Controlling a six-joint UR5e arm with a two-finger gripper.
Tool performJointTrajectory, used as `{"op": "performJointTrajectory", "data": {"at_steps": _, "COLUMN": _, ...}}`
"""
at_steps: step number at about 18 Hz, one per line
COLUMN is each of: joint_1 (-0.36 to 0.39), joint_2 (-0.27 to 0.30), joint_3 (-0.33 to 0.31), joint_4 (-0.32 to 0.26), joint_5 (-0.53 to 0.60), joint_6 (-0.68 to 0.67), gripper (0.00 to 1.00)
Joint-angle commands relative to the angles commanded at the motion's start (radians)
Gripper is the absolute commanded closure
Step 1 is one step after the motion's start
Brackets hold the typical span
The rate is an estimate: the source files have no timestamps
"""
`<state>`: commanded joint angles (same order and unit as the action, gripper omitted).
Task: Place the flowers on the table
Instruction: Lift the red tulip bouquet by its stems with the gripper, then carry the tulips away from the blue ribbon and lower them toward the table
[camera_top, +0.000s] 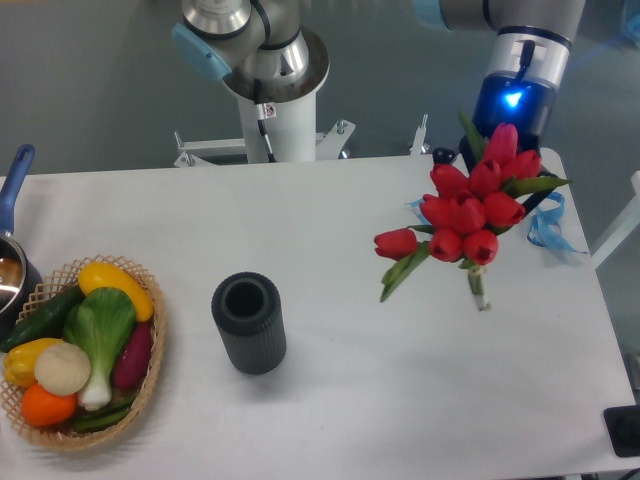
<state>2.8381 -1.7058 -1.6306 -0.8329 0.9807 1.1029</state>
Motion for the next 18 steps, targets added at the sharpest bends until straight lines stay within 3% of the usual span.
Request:
{"op": "performJointTrajectory", "data": {"at_steps": 4, "joint_1": -0.115, "joint_2": -0.026, "joint_3": -0.003, "joint_4": -0.003, "joint_5": 0.281, "joint_6": 0.003, "gripper": 0.73}}
{"op": "performJointTrajectory", "data": {"at_steps": 6, "joint_1": -0.207, "joint_2": -0.087, "joint_3": 0.009, "joint_4": -0.002, "joint_5": 0.483, "joint_6": 0.008, "gripper": 0.73}}
{"op": "performJointTrajectory", "data": {"at_steps": 9, "joint_1": -0.272, "joint_2": -0.159, "joint_3": 0.009, "joint_4": -0.008, "joint_5": 0.674, "joint_6": 0.086, "gripper": 0.73}}
{"op": "performJointTrajectory", "data": {"at_steps": 14, "joint_1": -0.287, "joint_2": -0.302, "joint_3": 0.067, "joint_4": -0.006, "joint_5": 0.725, "joint_6": 0.114, "gripper": 0.73}}
{"op": "performJointTrajectory", "data": {"at_steps": 18, "joint_1": -0.292, "joint_2": -0.383, "joint_3": 0.092, "joint_4": -0.005, "joint_5": 0.759, "joint_6": 0.109, "gripper": 0.73}}
